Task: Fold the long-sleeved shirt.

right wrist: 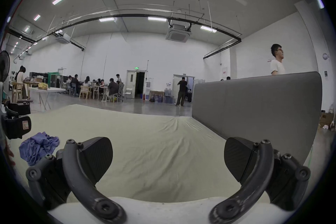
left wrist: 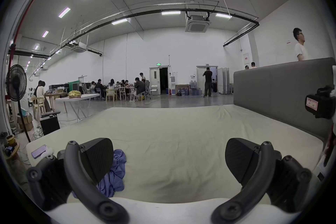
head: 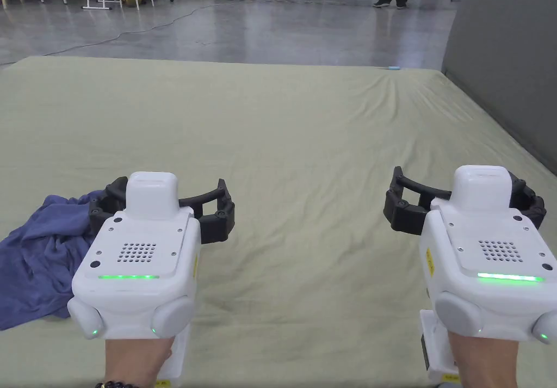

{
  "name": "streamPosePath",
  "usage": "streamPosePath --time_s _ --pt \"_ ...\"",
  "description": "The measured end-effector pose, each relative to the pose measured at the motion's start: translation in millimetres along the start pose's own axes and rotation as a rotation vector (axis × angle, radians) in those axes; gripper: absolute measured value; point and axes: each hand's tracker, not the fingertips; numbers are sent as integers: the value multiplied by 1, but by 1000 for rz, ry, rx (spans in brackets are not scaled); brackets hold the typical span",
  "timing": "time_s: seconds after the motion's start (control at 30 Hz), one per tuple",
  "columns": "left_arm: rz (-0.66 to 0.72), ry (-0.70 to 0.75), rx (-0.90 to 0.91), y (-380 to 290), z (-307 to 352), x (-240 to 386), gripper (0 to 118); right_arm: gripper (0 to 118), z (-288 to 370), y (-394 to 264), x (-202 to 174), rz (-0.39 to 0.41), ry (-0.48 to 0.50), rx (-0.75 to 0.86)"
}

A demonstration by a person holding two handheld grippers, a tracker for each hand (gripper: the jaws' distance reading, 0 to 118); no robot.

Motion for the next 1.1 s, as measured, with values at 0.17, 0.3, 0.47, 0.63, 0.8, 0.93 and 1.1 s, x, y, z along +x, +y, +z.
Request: streamPosePath --time_s 0.17,0.3,0.47,0.63,0.8,0.93,1.1 --pt "10 -17 -21 1 -2 1 118 118 -2 1 0 9 -5 -7" --pt "4 -19 -30 0 -4 2 118 118 -2 0 0 -13 -1 -19" --pt "7 -17 -33 -2 -3 3 118 118 -2 -3 0 1 -12 -20" --pt "10 -16 -36 -4 -1 2 118 118 -1 -5 1 7 -12 -24" --pt "19 -17 -36 -4 0 2 118 118 -1 -5 1 7 -14 -24" --pt "22 -18 -32 -6 2 2 118 118 1 -6 0 4 -17 -18" --pt "41 -31 -43 -8 4 1 118 118 4 -6 2 1 -19 -13"
